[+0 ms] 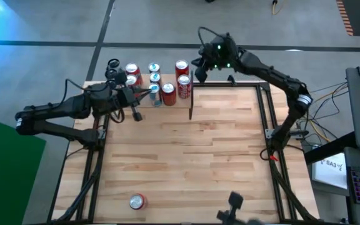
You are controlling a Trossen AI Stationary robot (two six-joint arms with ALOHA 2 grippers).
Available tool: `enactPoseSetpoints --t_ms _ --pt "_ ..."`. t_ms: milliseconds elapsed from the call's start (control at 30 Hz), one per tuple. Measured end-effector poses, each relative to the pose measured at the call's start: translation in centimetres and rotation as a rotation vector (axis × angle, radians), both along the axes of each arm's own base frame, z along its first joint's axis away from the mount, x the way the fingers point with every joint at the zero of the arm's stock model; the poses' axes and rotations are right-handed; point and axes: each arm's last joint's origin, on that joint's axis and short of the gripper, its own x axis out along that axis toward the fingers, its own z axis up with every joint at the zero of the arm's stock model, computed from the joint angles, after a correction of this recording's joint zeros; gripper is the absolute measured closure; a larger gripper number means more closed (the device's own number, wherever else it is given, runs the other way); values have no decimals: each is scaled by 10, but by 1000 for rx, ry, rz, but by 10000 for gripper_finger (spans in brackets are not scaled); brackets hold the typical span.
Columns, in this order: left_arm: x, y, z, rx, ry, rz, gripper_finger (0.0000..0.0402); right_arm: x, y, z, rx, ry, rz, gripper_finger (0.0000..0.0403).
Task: Place canned beverage on shelf
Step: Adjust the red black soda can on the shelf
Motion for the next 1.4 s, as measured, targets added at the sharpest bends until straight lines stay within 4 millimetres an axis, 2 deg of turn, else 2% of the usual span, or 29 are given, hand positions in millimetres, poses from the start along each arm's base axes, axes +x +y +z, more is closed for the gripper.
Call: enactPoseSetpoints --t_ms 100,200,300,467,600,933,1400 --pt "-9 -1 4 -7 -22 2 401 -10 -25 2 116 8 7 394" --pt "-16 -2 6 -13 -37 3 401 -15 -50 -6 247 3 -69 394" --pt "-19 -2 7 -12 -42 3 401 -10 -69 -16 335 -8 -136 394" --pt "-21 -2 7 -10 -39 3 401 3 -84 -32 395 34 -143 394" --pt "-22 -2 7 -6 -29 2 401 10 -89 -35 429 15 -109 394" --pt "-25 -3 7 4 -14 1 401 11 -89 -32 439 -6 -95 394" --pt "-25 -3 6 8 -10 0 401 24 -76 -32 440 0 -47 394"
